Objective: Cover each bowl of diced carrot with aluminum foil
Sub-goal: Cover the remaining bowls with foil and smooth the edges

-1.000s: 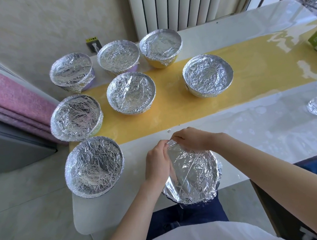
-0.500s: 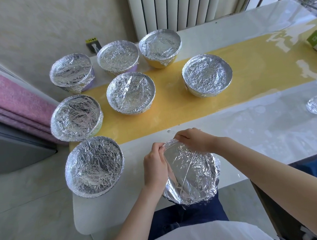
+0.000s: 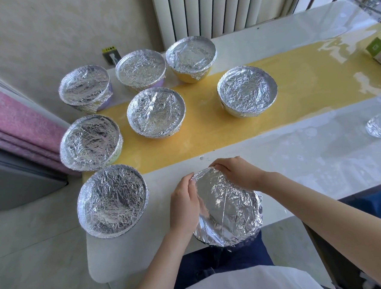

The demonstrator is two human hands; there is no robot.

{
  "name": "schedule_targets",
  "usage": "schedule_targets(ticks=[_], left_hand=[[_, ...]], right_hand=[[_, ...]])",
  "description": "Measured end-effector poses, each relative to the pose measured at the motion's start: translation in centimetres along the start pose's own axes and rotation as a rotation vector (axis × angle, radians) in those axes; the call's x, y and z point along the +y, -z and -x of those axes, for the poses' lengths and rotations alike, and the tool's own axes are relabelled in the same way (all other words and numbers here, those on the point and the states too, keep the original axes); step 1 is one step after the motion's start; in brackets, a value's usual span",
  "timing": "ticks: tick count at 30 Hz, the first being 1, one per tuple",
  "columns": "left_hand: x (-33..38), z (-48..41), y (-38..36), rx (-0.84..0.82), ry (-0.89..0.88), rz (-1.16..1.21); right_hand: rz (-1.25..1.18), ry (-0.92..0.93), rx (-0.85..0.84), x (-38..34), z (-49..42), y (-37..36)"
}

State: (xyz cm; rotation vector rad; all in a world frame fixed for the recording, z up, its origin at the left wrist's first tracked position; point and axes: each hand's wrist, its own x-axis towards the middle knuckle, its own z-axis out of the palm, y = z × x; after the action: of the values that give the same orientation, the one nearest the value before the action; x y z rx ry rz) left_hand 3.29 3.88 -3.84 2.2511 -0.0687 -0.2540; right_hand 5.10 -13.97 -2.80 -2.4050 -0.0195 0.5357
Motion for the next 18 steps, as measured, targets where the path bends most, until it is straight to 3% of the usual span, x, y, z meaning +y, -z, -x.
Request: schedule_targets(ticks=[6, 11, 18], left_hand=[[-0.1, -1.1, -0.3, -0.017, 0.045, 0.001], [-0.1, -0.6, -0.4, -0.007, 0.034, -0.012], [-0.3, -0.1, -0.6, 0.005, -0.032, -0.052]], right_hand=[[0.102, 0.01, 0.029, -0.2, 0.1, -0.2], [0.196, -0.058, -0.079, -0.9, -0.5, 0.5], [0.094, -0.081, -0.212, -2.4, -1.2, 1.0]])
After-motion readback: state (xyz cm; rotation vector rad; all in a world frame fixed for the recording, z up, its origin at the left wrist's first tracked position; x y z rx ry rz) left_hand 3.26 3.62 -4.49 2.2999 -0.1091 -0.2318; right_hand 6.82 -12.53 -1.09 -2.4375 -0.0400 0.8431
